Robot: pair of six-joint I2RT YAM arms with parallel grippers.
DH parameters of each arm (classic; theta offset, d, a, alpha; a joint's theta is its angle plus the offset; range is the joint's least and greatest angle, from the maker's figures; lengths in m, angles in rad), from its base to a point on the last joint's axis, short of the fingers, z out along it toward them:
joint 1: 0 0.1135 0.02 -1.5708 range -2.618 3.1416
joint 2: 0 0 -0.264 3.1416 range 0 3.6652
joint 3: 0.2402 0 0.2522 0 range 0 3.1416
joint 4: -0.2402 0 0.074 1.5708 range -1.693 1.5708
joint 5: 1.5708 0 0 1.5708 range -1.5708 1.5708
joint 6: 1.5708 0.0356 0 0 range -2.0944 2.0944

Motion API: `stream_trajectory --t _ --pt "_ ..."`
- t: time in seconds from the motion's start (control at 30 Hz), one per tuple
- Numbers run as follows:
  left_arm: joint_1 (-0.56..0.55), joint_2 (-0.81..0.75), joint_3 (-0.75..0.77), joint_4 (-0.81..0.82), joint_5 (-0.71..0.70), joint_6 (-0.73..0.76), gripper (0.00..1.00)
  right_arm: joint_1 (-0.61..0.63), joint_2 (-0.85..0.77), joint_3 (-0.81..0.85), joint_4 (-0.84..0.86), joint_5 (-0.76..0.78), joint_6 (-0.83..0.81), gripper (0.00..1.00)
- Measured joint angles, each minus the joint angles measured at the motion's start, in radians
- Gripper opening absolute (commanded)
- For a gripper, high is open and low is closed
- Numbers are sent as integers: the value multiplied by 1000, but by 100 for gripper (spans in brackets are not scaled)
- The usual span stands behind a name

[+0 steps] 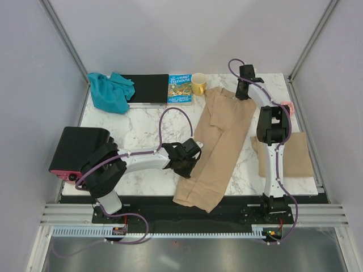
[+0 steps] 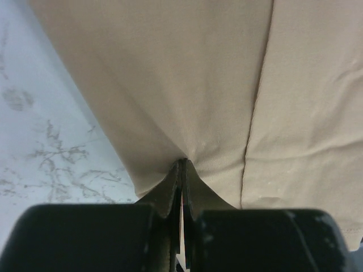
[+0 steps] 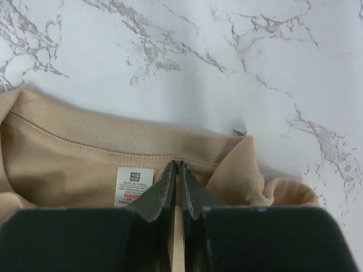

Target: Fold and stack the t-shirts

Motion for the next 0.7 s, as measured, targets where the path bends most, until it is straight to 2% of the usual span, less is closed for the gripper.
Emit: stream_trajectory --t 0.23,0.27,0.5,0.6,0.7 --pt "-4 60 56 11 83 3 2 -3 -10 -16 14 -4 -1 24" --pt "-6 83 85 0 91 3 2 -3 -33 -58 31 -8 -1 28" --pt "-17 195 240 -89 84 2 5 -3 -334 -413 94 -18 14 31" --pt "-17 234 300 -102 65 2 7 -3 -439 -482 117 -12 26 31" --pt "-17 256 332 -103 47 2 8 2 -479 -513 142 -5 37 31"
